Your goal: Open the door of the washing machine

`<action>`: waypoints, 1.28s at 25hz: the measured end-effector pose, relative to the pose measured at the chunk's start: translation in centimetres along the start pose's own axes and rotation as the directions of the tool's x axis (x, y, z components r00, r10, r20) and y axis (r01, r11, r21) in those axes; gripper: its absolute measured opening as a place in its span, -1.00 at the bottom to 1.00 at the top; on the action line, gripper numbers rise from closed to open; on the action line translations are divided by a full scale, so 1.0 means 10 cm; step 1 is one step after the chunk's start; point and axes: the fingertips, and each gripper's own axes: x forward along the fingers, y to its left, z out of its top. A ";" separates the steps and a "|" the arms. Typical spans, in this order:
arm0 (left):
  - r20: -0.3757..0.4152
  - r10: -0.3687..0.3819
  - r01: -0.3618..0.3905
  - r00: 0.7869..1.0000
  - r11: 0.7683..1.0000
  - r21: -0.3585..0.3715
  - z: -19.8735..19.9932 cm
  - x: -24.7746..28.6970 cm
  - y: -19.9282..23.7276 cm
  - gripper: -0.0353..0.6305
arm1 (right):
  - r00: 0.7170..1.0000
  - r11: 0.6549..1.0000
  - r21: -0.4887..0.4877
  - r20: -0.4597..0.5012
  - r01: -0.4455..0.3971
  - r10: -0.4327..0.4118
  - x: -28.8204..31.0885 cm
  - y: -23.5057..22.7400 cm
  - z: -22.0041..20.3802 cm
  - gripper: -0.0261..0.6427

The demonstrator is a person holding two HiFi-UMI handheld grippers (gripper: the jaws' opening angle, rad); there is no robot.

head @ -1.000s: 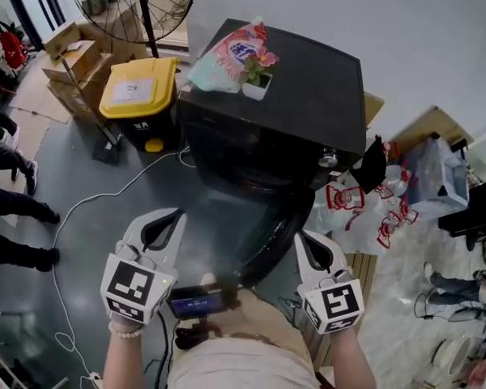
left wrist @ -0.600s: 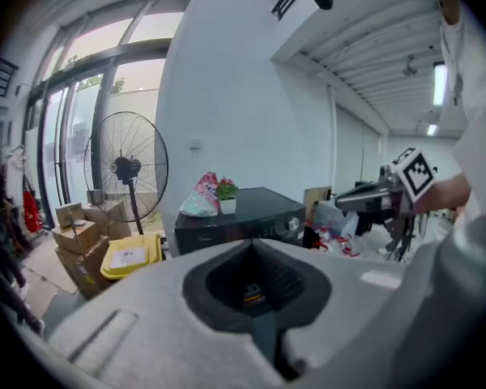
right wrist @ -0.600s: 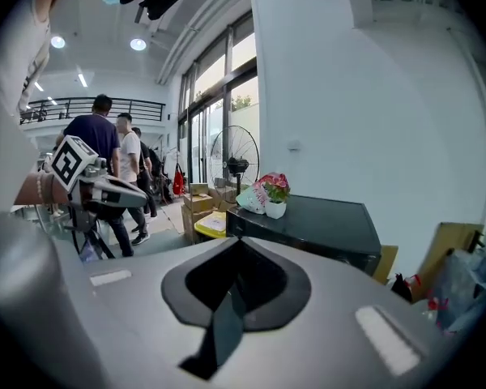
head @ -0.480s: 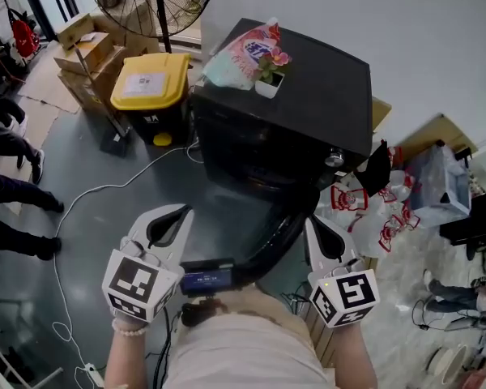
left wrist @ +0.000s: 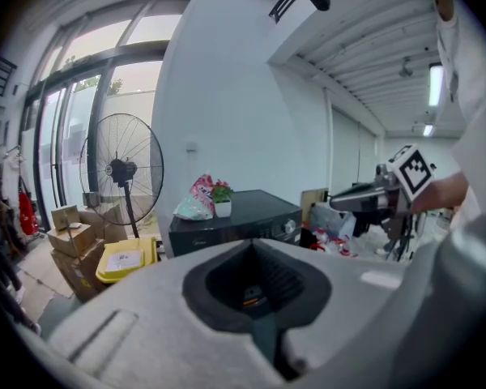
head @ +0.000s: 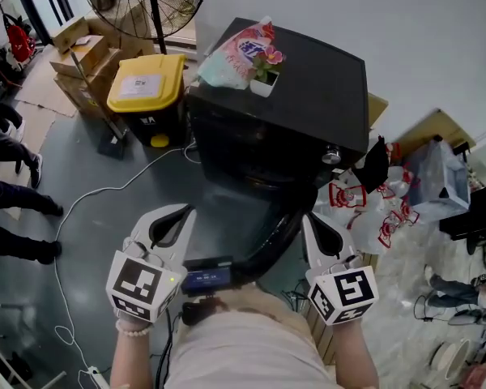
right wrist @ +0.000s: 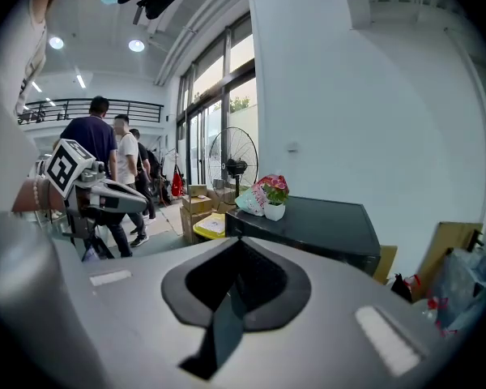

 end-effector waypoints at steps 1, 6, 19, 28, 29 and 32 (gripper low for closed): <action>-0.001 -0.001 0.001 1.000 1.000 0.002 0.00 0.00 0.00 -0.91 | 1.000 1.000 0.000 0.001 0.000 0.000 0.00 0.00 0.00 -0.91; 0.000 -0.005 0.005 1.000 1.000 0.001 0.01 0.02 0.00 -0.91 | 1.000 1.000 -0.003 -0.001 -0.003 0.003 0.03 0.03 0.02 -0.91; -0.003 -0.020 0.020 1.000 1.000 0.001 -0.03 0.05 -0.03 -0.91 | 1.000 1.000 -0.005 -0.009 -0.005 0.005 0.08 0.05 0.00 -0.91; 0.000 -0.021 0.021 1.000 1.000 -0.003 -0.02 0.04 -0.03 -0.91 | 1.000 1.000 0.005 -0.017 0.006 -0.006 0.07 0.05 -0.04 -0.91; 0.001 -0.020 0.020 1.000 1.000 -0.002 -0.02 0.04 -0.03 -0.91 | 1.000 1.000 0.006 -0.018 0.007 -0.007 0.07 0.05 -0.04 -0.91; 0.003 -0.018 0.018 1.000 1.000 0.000 -0.01 0.03 -0.02 -0.91 | 1.000 1.000 0.008 -0.023 0.009 -0.009 0.07 0.05 -0.04 -0.91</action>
